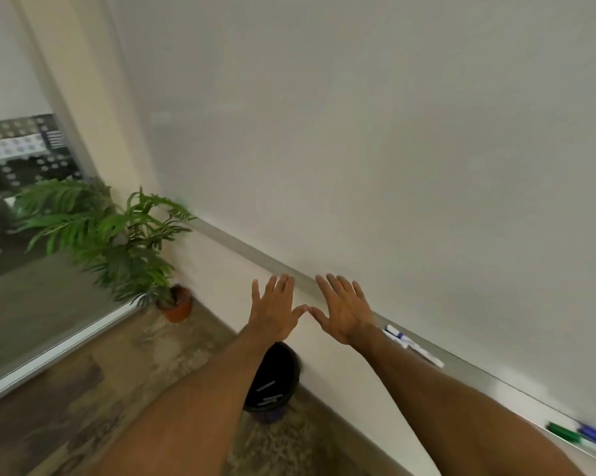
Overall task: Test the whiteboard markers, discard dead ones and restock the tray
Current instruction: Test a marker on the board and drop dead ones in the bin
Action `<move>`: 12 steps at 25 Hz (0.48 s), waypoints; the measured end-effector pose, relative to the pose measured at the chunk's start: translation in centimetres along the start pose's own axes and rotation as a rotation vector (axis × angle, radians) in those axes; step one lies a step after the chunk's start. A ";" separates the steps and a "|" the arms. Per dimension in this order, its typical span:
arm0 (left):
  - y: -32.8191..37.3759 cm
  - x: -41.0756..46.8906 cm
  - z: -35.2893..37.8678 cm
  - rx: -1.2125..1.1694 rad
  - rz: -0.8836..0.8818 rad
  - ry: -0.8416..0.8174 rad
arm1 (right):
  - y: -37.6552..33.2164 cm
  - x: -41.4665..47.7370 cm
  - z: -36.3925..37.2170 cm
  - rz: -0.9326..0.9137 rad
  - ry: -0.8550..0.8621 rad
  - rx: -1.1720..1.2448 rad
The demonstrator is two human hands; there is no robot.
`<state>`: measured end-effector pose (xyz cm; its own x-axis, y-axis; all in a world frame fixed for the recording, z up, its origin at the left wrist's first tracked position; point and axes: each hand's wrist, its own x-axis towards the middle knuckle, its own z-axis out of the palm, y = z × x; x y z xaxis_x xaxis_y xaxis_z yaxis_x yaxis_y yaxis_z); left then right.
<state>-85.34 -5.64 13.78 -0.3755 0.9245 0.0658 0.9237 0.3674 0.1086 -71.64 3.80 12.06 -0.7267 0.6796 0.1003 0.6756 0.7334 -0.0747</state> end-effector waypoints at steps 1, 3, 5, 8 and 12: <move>1.5 0.0 0.0 -0.010 0.031 0.002 | 1.0 -1.1 -0.3 0.030 0.002 -0.007; 4.7 0.0 0.0 -0.015 0.090 -0.004 | 3.5 -3.3 -1.0 0.088 0.003 -0.013; 8.0 -0.2 0.3 -0.004 0.153 -0.028 | 6.0 -5.9 -1.7 0.144 0.005 -0.005; 13.1 -0.6 1.2 -0.009 0.233 -0.053 | 10.2 -10.1 -2.6 0.235 0.019 -0.006; 21.0 -1.4 2.8 0.018 0.348 -0.074 | 16.0 -16.4 -3.3 0.330 0.026 -0.008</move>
<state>-65.21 1.02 13.16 -0.0326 0.9992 0.0235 0.9967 0.0307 0.0753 -48.51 4.38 12.54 -0.4648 0.8801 0.0968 0.8753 0.4732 -0.0995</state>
